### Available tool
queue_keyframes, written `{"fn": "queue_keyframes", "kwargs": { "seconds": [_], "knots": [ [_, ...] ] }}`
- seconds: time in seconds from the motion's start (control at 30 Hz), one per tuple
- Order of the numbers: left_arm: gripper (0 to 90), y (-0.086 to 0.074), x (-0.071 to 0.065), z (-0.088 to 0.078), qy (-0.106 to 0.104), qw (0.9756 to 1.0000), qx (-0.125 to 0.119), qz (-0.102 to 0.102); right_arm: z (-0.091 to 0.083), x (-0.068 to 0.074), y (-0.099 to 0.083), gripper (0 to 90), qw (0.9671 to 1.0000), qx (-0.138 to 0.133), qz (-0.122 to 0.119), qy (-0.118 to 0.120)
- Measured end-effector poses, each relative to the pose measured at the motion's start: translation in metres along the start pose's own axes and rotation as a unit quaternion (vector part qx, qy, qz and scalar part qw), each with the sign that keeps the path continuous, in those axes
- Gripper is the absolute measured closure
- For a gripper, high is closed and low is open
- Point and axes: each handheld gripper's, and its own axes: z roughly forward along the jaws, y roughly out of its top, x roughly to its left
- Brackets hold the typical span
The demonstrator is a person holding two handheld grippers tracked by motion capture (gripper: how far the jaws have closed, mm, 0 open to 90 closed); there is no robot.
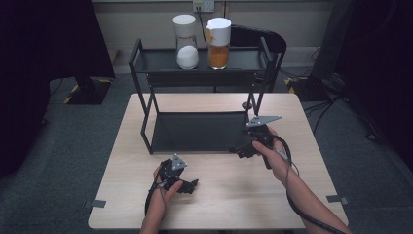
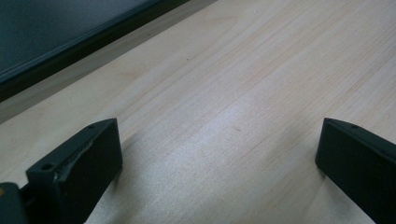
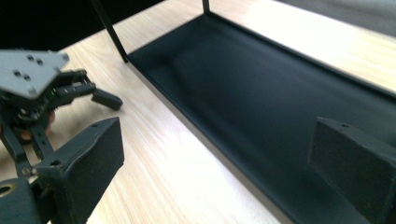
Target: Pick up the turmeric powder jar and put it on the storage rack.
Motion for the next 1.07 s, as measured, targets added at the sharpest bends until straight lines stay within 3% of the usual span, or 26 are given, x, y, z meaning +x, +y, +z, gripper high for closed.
{"fn": "queue_keyframes", "kwargs": {
  "seconds": [0.63,0.83,1.07],
  "knots": [
    [0.0,0.000,0.000,0.000,0.000,1.0000,0.000,0.000,0.007,0.011,-0.052,2.0,0.9977,0.049,-0.029,-0.037],
    [0.0,0.000,0.000,0.000,0.000,1.0000,0.000,0.000,0.004,0.013,-0.069,1.5,0.9969,0.060,-0.025,-0.043],
    [0.0,0.000,0.000,0.000,0.001,1.0000,0.000,-0.001,-0.006,0.021,-0.090,1.6,0.9958,0.071,-0.038,-0.044]
  ]
}}
